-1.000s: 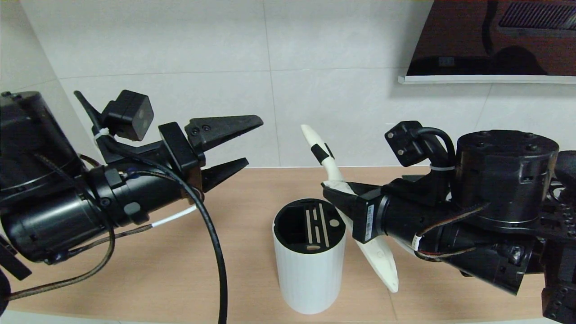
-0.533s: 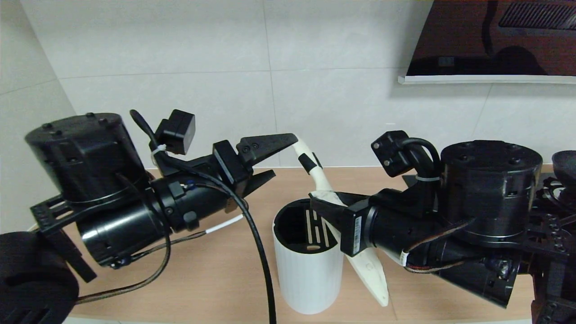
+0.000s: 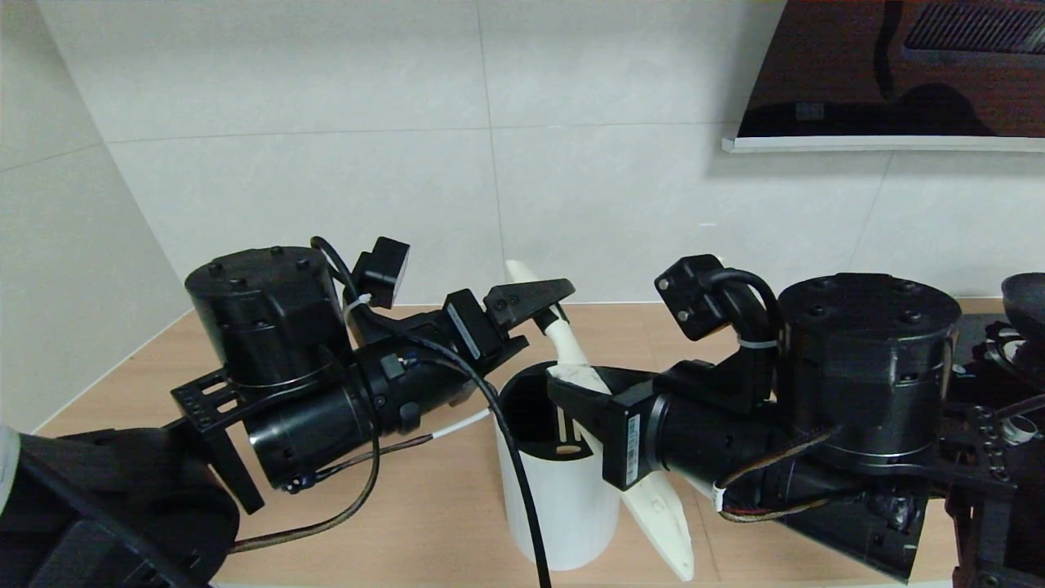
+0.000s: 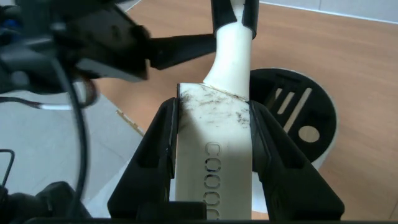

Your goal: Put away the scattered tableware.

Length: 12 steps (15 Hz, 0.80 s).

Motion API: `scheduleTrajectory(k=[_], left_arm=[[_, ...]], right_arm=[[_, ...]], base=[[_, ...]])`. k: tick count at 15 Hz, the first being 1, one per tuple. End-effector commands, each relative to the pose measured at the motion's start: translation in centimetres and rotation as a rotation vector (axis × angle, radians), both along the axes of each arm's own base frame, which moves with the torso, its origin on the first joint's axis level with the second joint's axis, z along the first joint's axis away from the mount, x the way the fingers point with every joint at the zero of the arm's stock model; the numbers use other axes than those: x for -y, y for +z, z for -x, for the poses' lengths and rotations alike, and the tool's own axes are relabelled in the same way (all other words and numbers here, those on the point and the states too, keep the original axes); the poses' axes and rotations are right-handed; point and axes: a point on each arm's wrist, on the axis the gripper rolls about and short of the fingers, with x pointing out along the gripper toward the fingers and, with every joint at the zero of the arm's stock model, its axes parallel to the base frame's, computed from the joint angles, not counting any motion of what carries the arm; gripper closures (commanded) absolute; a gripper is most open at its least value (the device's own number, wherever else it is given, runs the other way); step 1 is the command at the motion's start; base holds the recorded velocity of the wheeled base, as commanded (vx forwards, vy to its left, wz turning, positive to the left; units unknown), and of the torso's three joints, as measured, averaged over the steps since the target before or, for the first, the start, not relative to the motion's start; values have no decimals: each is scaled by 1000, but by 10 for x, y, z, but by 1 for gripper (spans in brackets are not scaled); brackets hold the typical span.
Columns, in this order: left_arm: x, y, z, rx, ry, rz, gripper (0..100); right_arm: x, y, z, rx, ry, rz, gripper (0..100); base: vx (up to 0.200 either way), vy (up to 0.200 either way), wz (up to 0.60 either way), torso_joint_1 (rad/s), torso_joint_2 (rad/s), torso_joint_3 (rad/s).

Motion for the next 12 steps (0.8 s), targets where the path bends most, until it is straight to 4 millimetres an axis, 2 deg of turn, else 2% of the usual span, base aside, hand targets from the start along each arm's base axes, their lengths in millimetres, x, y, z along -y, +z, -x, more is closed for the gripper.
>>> scheduleTrajectory(k=[1, 7, 12], left_arm=[[1, -4, -2, -17, -1, -1, 0], [3, -8, -5, -27, -1, -6, 0], [4, -10, -5, -32, -1, -10, 0]], right_arm=[[-1, -2, 1, -3, 5, 5, 100], [-11, -12, 7, -24, 38, 31, 100], [-11, -12, 7, -24, 38, 31, 100]], base=[[0, 0, 0, 0, 0, 0], [0, 0, 0, 0, 0, 0], [0, 0, 0, 0, 0, 0]])
